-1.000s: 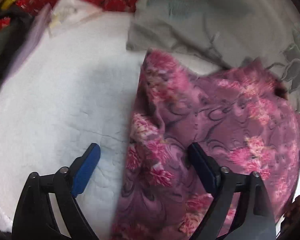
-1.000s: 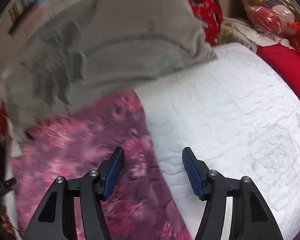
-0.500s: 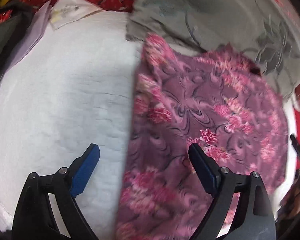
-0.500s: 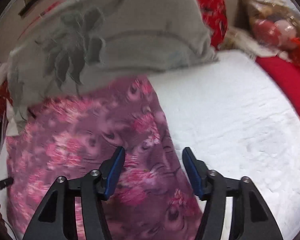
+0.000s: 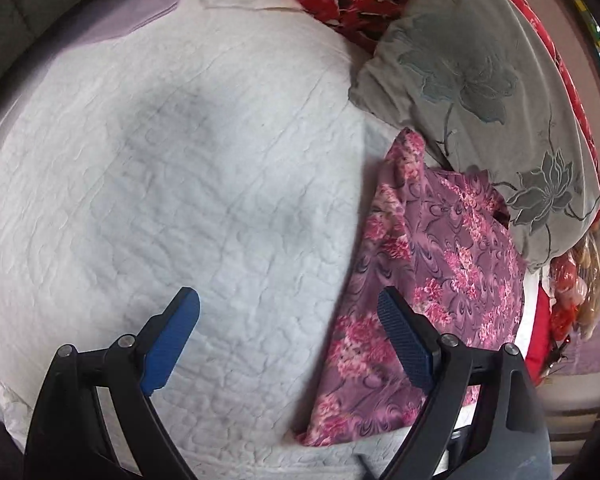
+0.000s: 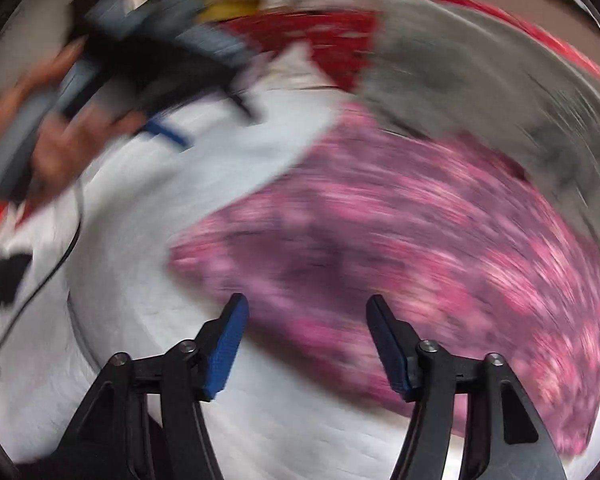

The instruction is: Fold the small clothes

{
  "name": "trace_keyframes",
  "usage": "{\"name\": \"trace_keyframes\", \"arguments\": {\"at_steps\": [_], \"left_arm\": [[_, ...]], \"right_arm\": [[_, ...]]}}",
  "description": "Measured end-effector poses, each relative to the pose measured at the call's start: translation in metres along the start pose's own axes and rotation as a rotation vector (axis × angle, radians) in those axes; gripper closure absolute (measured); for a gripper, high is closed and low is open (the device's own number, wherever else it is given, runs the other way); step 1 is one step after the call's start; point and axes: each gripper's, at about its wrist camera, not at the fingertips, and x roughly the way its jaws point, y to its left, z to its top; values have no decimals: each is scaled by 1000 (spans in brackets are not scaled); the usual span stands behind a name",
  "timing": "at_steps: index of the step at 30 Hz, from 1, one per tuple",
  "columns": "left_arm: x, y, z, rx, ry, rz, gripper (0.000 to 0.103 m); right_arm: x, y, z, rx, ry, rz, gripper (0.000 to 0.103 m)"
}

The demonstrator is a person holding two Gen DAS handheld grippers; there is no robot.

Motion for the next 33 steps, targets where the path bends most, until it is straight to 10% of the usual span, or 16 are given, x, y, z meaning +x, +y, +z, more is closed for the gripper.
{"name": "trace_keyframes", "arguments": {"at_steps": [9,11,12,17,24,28,33], "left_arm": [[13,-14,10,83,48,-37,12],[18,-21,16,84,68,-86,12],[21,-25,18,80,82,-118,12],[42,-45,31,64,172,-253,12],[72,-93,36,116,232,-236,12],[79,-115,32,177,246,-179,71],[64,-122,30,177,188,-131,93]], "right_arm": [[43,60,13,-281,-71,-340,40],[49,53,20,-269,-72,-355,60],[51,50,23,-258,-66,-350,93],[22,22,29,-173,-184,-342,97],[-9,2,22,-76,-260,-295,98],[-10,-2,20,-47,-273,-273,98],[-18,-11,15,20,-296,-248,98]]}}
